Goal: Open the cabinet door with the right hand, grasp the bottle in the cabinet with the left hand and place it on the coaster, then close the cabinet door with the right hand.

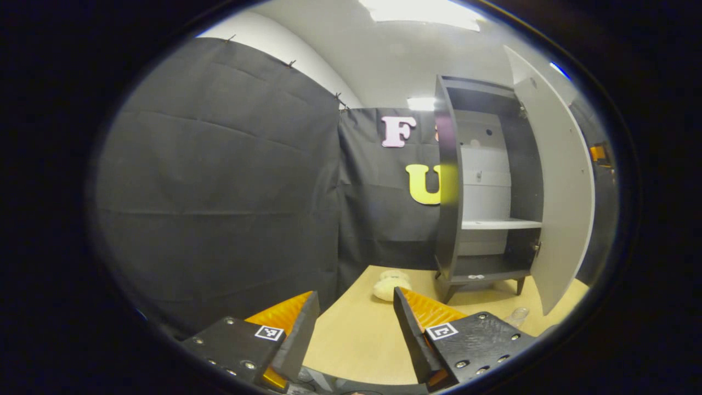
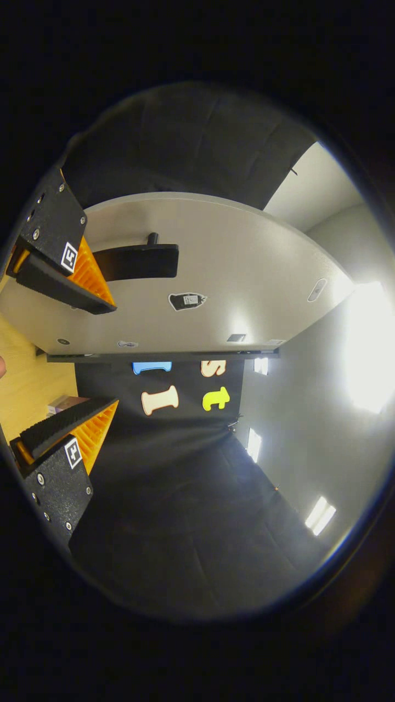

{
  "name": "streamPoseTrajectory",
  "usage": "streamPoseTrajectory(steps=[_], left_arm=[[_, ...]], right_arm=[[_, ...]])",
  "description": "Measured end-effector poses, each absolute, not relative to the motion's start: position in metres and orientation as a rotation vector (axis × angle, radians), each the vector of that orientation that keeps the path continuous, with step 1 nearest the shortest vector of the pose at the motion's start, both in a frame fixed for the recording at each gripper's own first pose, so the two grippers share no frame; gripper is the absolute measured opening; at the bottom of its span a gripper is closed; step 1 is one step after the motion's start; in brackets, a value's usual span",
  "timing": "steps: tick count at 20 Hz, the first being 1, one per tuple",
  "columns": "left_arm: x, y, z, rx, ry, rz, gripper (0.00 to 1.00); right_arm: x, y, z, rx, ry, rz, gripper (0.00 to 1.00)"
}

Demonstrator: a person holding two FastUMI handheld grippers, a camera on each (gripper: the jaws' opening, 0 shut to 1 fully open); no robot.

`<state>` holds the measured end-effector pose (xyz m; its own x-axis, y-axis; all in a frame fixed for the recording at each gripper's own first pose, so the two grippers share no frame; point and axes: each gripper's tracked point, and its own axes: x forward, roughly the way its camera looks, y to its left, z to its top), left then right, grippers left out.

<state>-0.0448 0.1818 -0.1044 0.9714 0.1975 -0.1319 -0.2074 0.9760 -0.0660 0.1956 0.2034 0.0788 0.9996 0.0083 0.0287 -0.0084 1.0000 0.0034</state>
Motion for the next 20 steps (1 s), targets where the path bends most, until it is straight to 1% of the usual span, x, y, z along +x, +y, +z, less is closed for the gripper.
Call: streamPoseTrajectory(steps=[1,2,10,11,13,14,18,20], left_arm=[[-0.044,0.186,-0.106,-0.08,0.125,0.209,0.83],[-0.045,0.19,-0.106,-0.081,0.126,0.211,0.78],[-0.051,0.218,-0.112,-0.08,0.127,0.241,0.78],[-0.052,0.222,-0.112,-0.082,0.127,0.246,0.83],[-0.054,0.227,-0.115,-0.081,0.133,0.256,0.73],[-0.056,0.229,-0.114,-0.078,0.135,0.261,0.78],[-0.056,0.227,-0.111,-0.07,0.129,0.274,0.78],[-0.058,0.227,-0.111,-0.065,0.129,0.277,0.78]], right_arm=[[0.198,0.209,0.078,0.004,-0.026,0.01,0.93],[0.2,0.215,0.078,0.003,-0.026,0.011,0.93],[0.225,0.281,0.074,0.045,-0.025,0.073,0.94],[0.231,0.289,0.073,0.055,-0.031,0.085,0.94],[0.243,0.307,0.07,0.079,-0.041,0.111,0.94],[0.249,0.315,0.066,0.092,-0.036,0.122,0.94],[0.266,0.335,0.051,0.113,-0.015,0.172,0.95],[0.265,0.337,0.046,0.1,-0.007,0.192,0.95]])
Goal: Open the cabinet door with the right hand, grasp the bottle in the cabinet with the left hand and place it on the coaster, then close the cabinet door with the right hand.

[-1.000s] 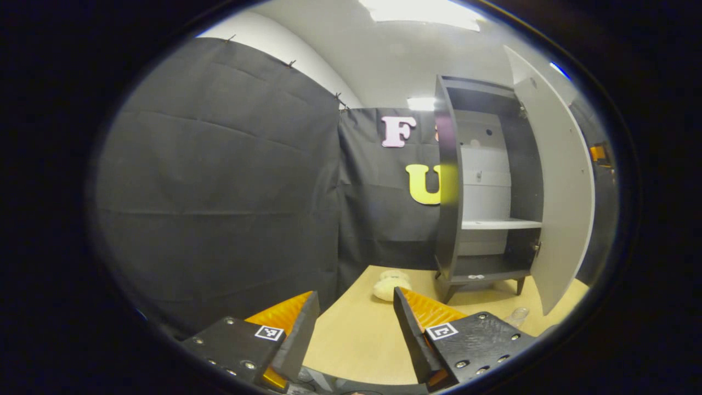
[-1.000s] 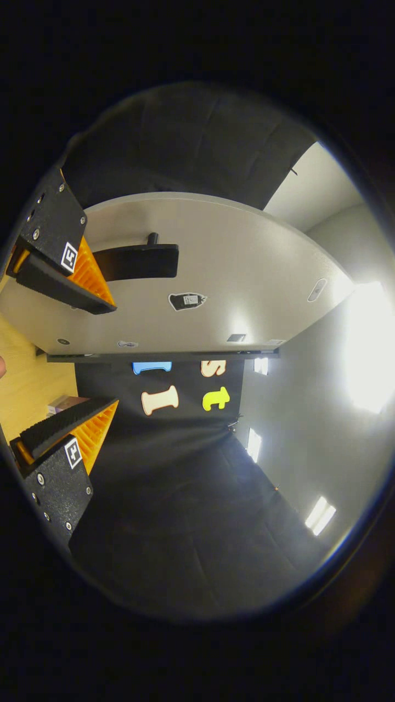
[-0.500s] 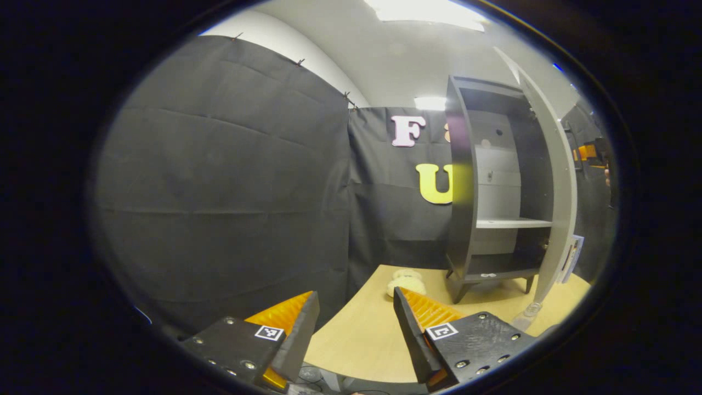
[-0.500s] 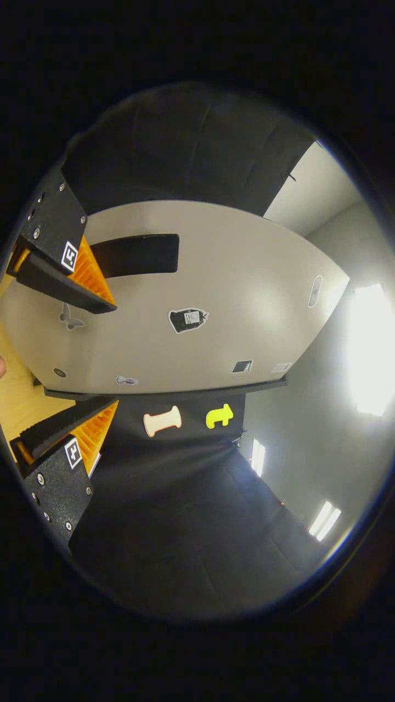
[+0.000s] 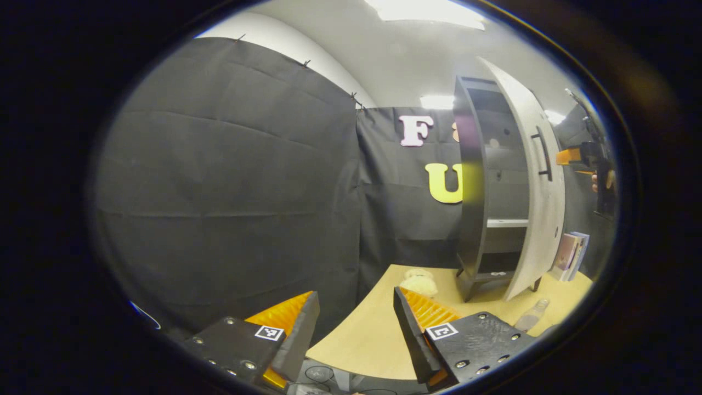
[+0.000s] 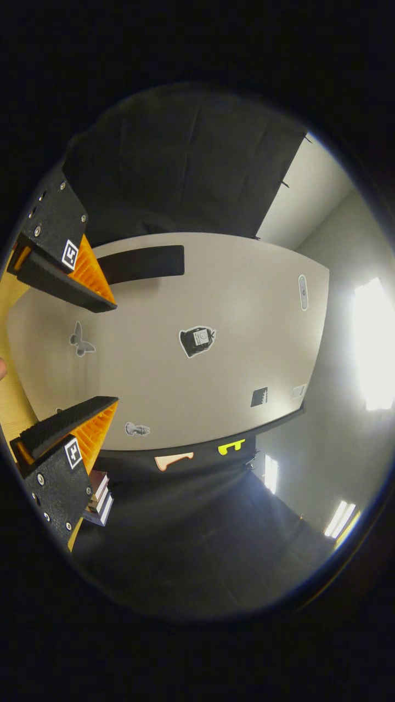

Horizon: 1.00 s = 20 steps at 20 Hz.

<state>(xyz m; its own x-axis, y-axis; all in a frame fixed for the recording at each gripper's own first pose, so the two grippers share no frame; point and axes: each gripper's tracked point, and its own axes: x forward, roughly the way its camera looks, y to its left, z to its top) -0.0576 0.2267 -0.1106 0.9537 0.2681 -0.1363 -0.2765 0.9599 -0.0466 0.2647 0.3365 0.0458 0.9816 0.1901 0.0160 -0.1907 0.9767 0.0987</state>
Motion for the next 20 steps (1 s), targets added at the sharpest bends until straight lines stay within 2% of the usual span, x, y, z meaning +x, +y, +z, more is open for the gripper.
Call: streamPoseTrajectory(steps=[1,2,4,6,20], left_arm=[[-0.058,0.226,-0.11,-0.065,0.129,0.275,0.73],[-0.057,0.225,-0.107,-0.067,0.123,0.269,0.78],[-0.058,0.221,-0.098,-0.072,0.112,0.251,0.78],[-0.057,0.203,-0.078,-0.077,0.1,0.223,0.78],[0.026,0.058,-0.014,-0.042,0.001,0.023,0.78]], right_arm=[[0.264,0.337,0.043,0.089,-0.007,0.201,0.95],[0.261,0.334,0.041,0.074,-0.006,0.206,0.95],[0.255,0.326,0.035,0.042,0.0,0.21,0.91],[0.248,0.316,0.03,0.02,0.009,0.207,0.95],[0.21,0.17,0.01,0.012,0.055,0.077,0.95]])
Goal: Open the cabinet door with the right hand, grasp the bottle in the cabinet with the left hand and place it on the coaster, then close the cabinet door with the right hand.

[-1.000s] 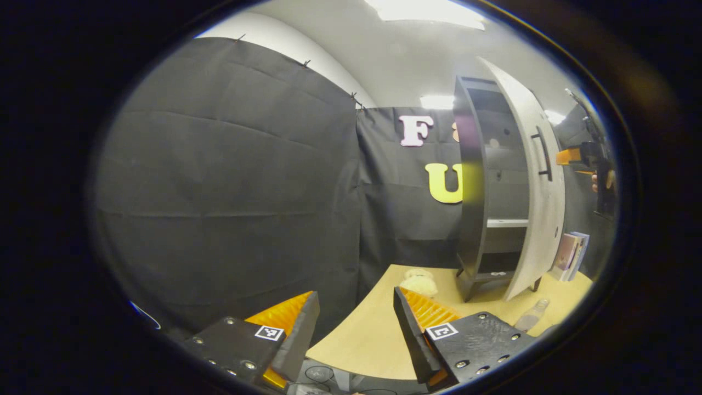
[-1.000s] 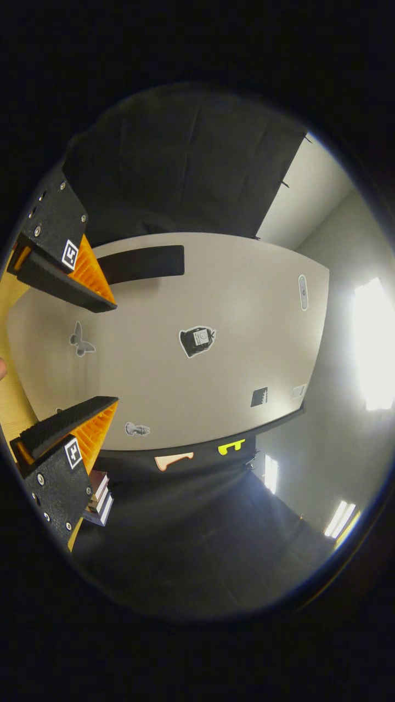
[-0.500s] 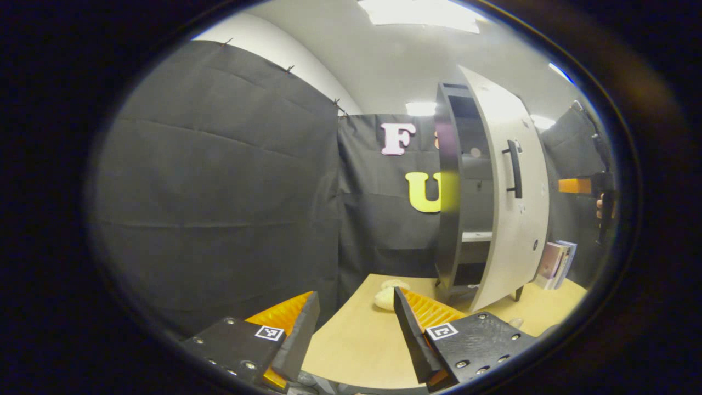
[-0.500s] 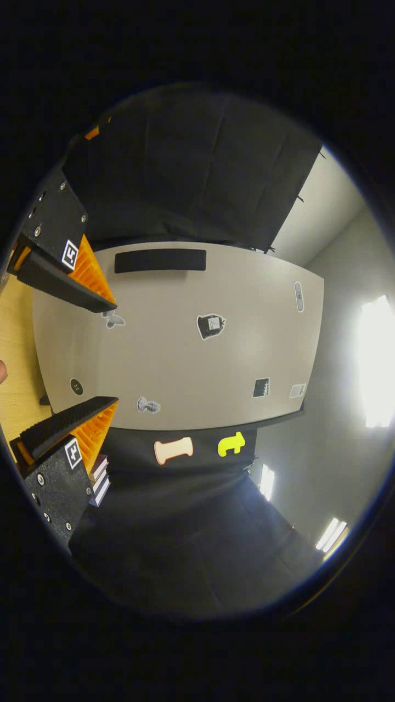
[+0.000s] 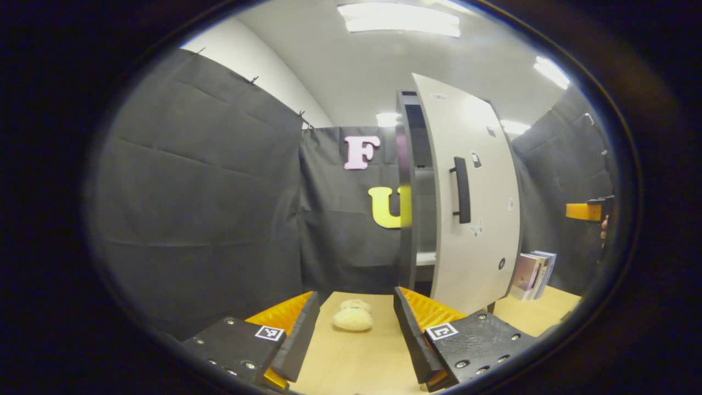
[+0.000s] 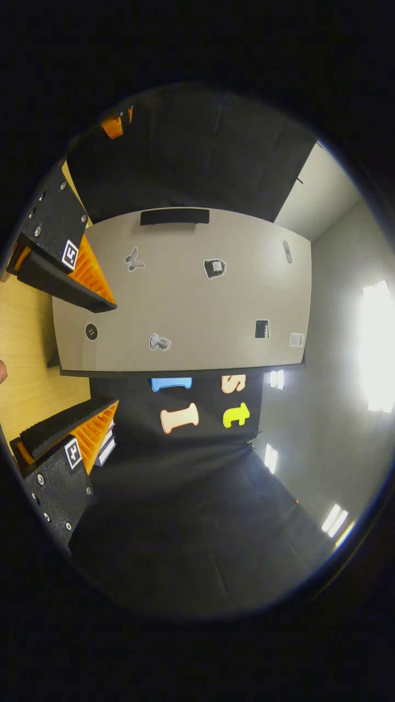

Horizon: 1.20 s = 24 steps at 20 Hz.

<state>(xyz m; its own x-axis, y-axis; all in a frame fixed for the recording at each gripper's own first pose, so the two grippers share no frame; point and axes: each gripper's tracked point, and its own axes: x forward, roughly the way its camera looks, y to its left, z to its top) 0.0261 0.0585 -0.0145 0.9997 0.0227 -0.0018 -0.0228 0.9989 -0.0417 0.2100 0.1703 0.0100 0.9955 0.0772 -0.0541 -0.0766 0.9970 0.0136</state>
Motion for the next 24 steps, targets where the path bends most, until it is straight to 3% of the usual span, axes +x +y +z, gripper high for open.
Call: streamPoseTrajectory(steps=[8,9,12,13,24], left_arm=[[0.048,-0.014,-0.003,-0.039,0.003,-0.043,0.78],[0.049,-0.02,-0.001,-0.038,0.005,-0.045,0.78],[0.051,-0.035,0.003,-0.045,0.001,-0.048,0.73],[0.051,-0.037,0.003,-0.046,0.004,-0.048,0.73],[0.041,-0.042,0.013,-0.038,-0.008,-0.024,0.73]], right_arm=[[0.198,0.11,-0.011,-0.009,0.074,0.031,0.95],[0.198,0.107,-0.013,-0.006,0.075,0.031,0.91],[0.196,0.098,-0.021,-0.001,0.086,0.031,0.95],[0.196,0.096,-0.023,0.004,0.088,0.032,0.91],[0.192,0.092,-0.021,0.02,0.069,0.036,0.95]])
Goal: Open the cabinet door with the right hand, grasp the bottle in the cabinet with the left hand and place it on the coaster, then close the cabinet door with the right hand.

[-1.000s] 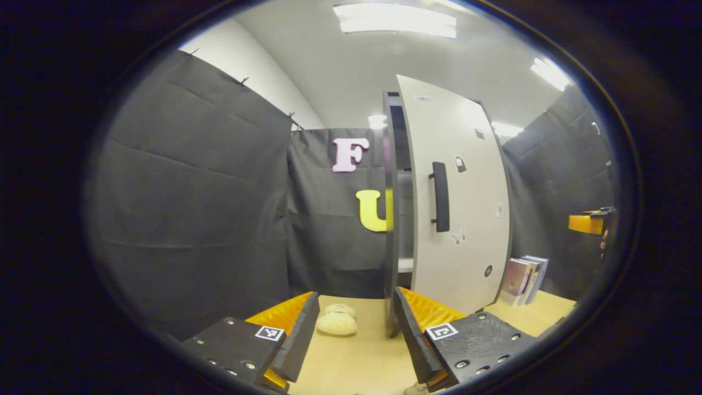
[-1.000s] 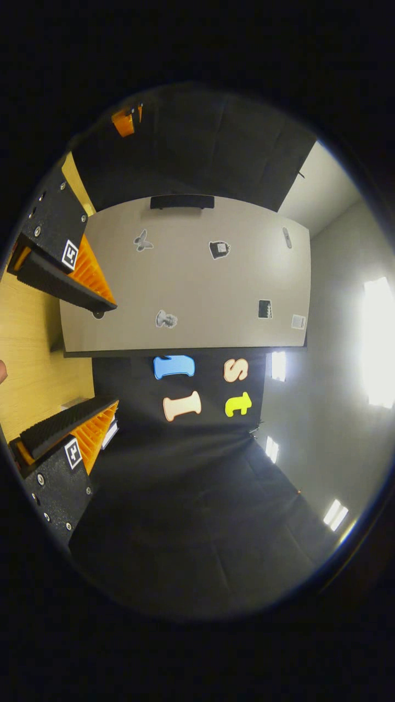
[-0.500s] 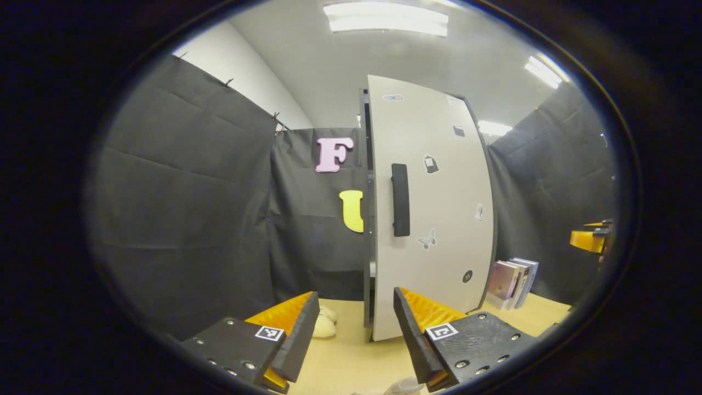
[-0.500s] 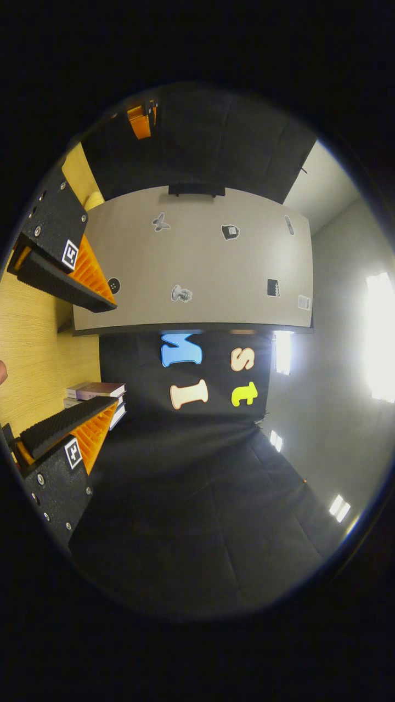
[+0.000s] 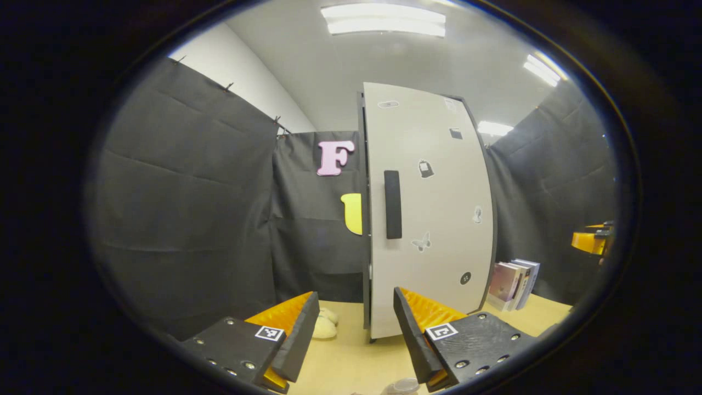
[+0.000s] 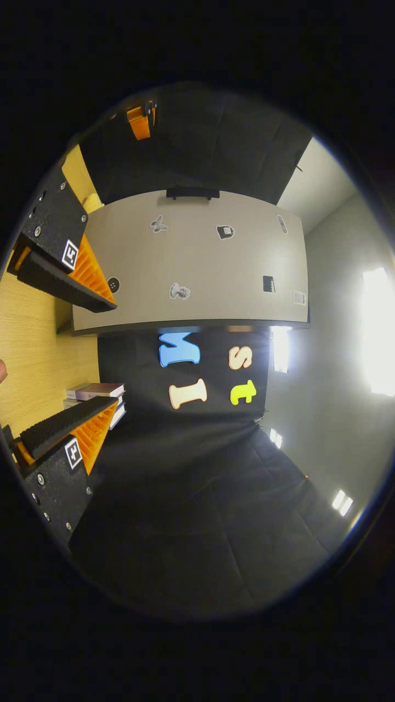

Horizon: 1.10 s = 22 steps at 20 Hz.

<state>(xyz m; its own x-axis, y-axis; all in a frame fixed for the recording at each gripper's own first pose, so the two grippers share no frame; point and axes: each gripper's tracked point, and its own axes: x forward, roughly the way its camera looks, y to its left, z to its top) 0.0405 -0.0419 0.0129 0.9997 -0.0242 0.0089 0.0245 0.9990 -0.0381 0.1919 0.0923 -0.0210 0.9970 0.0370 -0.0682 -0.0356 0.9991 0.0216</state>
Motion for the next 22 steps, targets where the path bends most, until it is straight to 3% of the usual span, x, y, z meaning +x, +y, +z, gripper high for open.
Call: streamPoseTrajectory(steps=[2,8,19,20,22], left_arm=[[0.0409,-0.0392,0.0124,-0.045,-0.008,-0.019,0.78],[0.0413,-0.0373,0.0094,-0.044,-0.008,-0.008,0.8],[0.0428,-0.0349,0.0114,-0.032,-0.022,-0.015,0.78],[0.0425,-0.0341,0.0111,-0.03,-0.021,-0.014,0.73],[0.042,-0.0329,0.0108,-0.028,-0.021,-0.012,0.78]], right_arm=[[0.1902,0.0943,-0.0217,0.019,0.072,0.038,0.91],[0.1894,0.0999,-0.0201,0.014,0.065,0.041,0.95],[0.1876,0.1018,-0.0167,0.022,0.05,0.027,0.91],[0.1875,0.1022,-0.016,0.021,0.048,0.026,0.91],[0.1873,0.1025,-0.0154,0.02,0.043,0.022,0.95]])
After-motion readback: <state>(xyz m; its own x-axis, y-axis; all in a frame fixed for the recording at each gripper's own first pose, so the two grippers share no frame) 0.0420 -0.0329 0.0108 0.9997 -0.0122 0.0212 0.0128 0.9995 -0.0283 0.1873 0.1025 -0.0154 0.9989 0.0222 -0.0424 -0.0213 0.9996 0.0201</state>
